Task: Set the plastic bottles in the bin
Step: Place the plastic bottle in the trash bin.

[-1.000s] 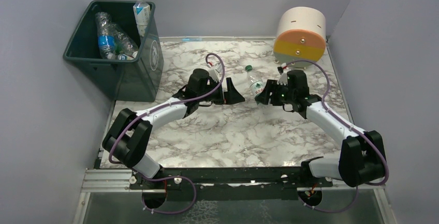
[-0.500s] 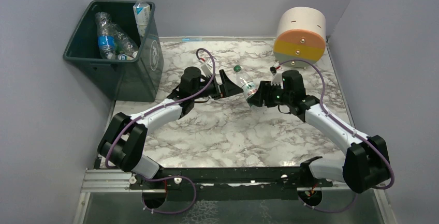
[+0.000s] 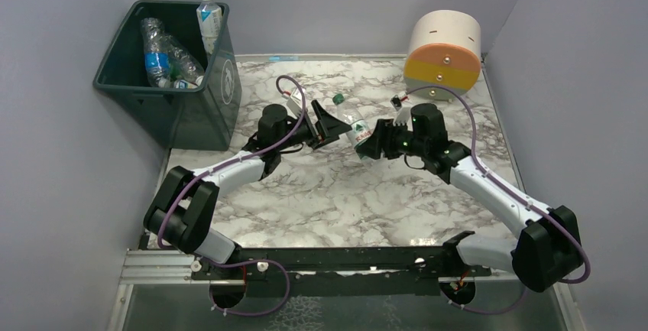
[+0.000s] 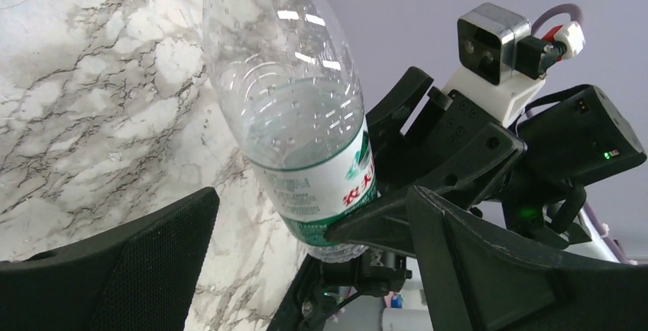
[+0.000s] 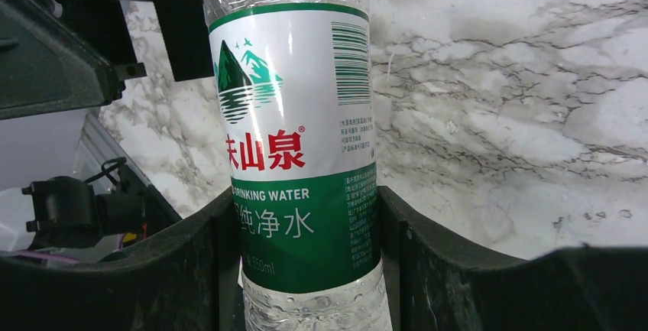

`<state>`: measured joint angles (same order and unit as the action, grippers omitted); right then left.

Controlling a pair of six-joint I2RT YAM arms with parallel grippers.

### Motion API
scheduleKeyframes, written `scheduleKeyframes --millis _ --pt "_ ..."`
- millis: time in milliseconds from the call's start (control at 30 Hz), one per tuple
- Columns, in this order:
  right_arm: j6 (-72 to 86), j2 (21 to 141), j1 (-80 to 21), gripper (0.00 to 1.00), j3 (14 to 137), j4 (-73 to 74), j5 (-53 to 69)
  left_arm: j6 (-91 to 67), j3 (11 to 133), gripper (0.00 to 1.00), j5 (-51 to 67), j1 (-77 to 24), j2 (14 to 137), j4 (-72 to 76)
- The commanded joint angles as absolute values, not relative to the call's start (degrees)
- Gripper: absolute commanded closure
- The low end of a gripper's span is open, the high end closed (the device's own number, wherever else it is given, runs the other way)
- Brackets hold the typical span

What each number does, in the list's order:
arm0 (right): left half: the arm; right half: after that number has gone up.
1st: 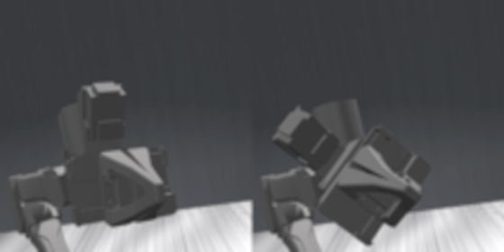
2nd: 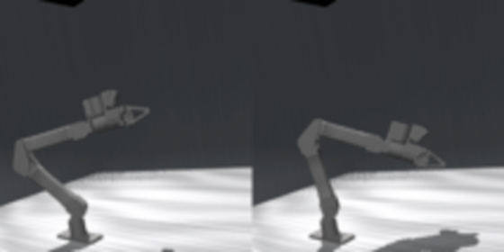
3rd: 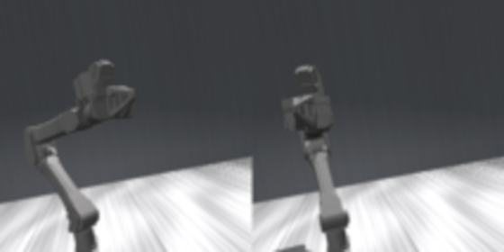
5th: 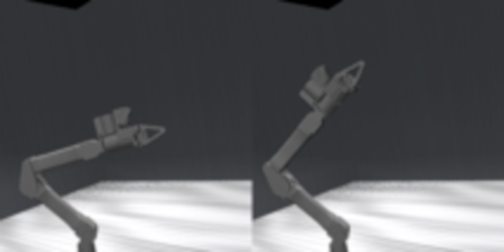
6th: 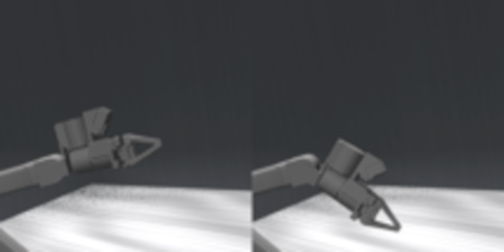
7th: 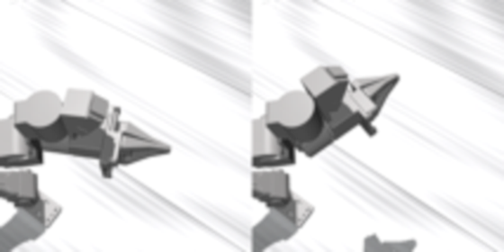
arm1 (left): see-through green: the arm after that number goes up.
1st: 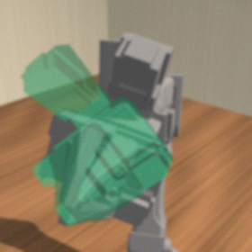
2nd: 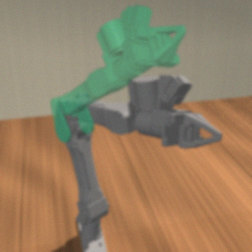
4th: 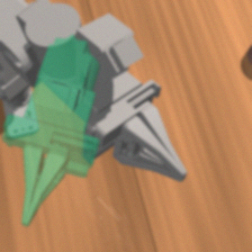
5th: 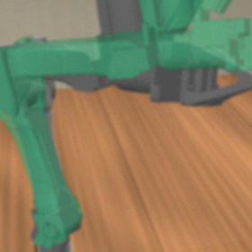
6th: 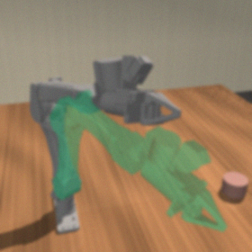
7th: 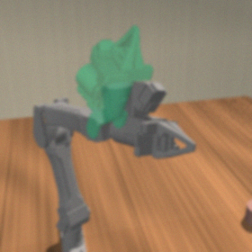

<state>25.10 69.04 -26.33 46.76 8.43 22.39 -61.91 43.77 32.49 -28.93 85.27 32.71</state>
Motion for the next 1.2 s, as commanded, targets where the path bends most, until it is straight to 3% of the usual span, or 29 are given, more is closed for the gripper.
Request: scheduleKeyframes --millis 0,600,833,1167 --pt "26.57 68.82 -28.56 0.42 48.43 6.48 23.14 -65.23 42.57 0.01 30.92 -28.70 83.49 38.31" --pt "29.47 68.67 -34.65 0.42 49.55 4.92 20.96 -65.94 38.88 0.02 27.70 -28.56 83.79 40.38" --pt "29.86 70.44 -36.14 0.42 51.05 4.50 20.61 -65.40 38.27 0.12 27.45 -28.53 83.91 40.74" --pt "30.31 70.35 -37.59 0.41 52.03 4.57 19.95 -65.26 38.06 0.42 27.94 -28.21 84.05 40.79"
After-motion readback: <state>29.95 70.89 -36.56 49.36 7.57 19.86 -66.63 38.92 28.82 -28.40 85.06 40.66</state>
